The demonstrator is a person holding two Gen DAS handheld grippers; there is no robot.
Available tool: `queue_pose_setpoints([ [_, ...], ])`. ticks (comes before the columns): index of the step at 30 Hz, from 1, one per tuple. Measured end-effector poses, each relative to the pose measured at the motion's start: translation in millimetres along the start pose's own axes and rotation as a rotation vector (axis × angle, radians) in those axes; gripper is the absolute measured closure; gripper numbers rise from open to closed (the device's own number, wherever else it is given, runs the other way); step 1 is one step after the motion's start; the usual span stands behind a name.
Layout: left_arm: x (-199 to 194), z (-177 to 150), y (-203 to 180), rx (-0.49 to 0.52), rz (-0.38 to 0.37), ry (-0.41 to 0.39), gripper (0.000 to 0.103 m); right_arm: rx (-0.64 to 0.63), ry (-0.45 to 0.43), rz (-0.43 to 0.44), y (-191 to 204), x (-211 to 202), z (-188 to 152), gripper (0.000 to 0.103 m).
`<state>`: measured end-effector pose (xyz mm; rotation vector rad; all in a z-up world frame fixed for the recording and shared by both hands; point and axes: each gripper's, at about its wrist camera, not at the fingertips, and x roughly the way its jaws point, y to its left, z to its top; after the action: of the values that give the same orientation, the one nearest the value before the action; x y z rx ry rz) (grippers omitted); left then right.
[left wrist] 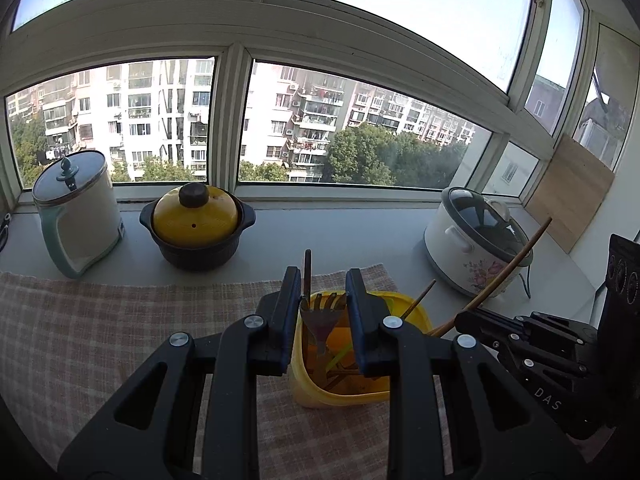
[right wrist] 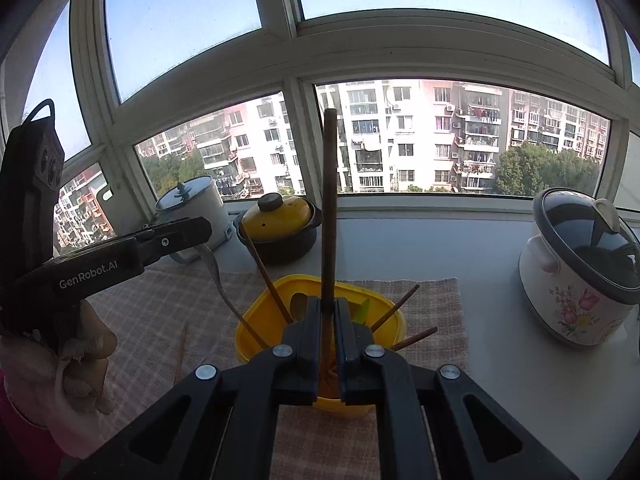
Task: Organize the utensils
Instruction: 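Lower the fork and chopstick into the yellow bin and open both tools, then move both tools back from the bin to the last chopstick and spoon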
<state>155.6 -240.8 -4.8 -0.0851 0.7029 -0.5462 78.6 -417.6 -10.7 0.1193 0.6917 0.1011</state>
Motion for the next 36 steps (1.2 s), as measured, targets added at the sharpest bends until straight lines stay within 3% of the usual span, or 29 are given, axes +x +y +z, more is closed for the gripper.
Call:
queue_pose_setpoints([
  [18, 12, -17, 9, 0.002, -0.008, 0.070, 0.081, 0.021, 0.056, -0.024, -3, 17, -20, 0.097],
  [22, 6, -18, 8, 0.007, -0.017, 0.066, 0.081, 0.015, 0.038, -0.044, 0, 12, -22, 0.075],
  [24, 2, -17, 8, 0.012, -0.014, 0.059, 0.080, 0.012, 0.035, -0.051, 3, 9, -23, 0.072],
  [26, -3, -18, 9, 0.013, -0.012, 0.051, 0.063, 0.011, 0.031, -0.058, 5, 7, -24, 0.062],
  [27, -6, -18, 9, 0.013, -0.012, 0.045, 0.061, 0.011, 0.026, -0.062, 6, 5, -25, 0.058],
  [29, -11, -19, 11, 0.012, -0.009, 0.041, 0.061, 0.013, 0.009, -0.068, 9, 1, -26, 0.044],
  [36, -23, -25, 25, 0.000, 0.000, 0.049, 0.061, 0.017, -0.028, -0.091, 21, -13, -30, 0.023],
])
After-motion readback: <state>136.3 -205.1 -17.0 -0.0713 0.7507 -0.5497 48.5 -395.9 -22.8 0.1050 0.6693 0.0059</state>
